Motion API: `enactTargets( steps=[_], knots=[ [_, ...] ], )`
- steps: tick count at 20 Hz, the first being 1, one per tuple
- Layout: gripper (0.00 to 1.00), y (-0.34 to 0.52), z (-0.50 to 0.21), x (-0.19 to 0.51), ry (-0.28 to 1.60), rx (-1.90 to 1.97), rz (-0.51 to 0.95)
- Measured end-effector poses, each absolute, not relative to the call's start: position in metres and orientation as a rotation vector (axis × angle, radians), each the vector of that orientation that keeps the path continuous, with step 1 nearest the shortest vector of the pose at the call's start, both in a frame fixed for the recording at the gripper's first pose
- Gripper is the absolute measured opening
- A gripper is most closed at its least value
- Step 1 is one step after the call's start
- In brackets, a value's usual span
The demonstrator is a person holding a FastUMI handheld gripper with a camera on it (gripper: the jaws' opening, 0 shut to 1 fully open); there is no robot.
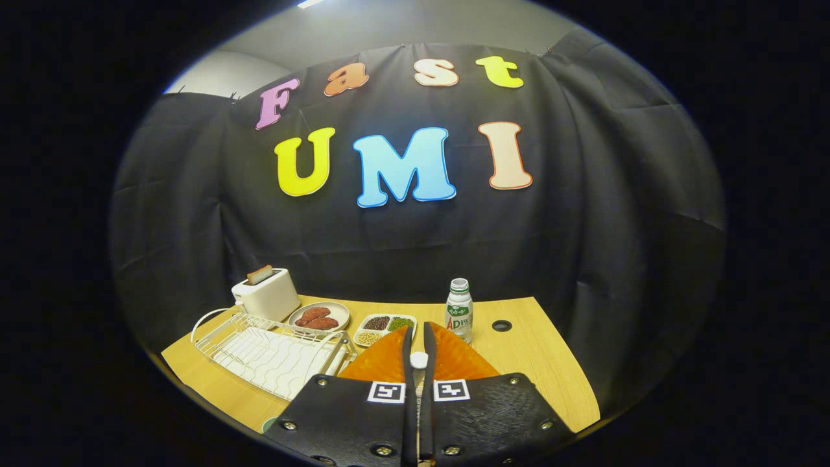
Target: Take the plate from the dish rack, then take the spoon from the basket and place it into the plate.
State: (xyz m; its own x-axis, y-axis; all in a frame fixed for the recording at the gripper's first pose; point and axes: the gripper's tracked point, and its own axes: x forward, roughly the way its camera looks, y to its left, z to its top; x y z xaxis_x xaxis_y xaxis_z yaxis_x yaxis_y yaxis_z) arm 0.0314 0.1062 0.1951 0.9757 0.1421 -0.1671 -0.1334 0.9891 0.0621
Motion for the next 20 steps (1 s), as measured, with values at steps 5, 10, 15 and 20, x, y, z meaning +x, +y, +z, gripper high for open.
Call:
enactTargets(
  steps=[5,10,15,20],
  knots=[
    [0.02,0.117,0.21,0.009,0.178,0.027,0.131],
    [0.02,0.128,0.209,-0.012,0.211,0.008,0.122],
    [0.02,0.148,0.189,-0.031,0.264,0.008,0.15],
    [0.02,0.171,0.165,-0.045,0.333,0.002,0.195]
  ],
)
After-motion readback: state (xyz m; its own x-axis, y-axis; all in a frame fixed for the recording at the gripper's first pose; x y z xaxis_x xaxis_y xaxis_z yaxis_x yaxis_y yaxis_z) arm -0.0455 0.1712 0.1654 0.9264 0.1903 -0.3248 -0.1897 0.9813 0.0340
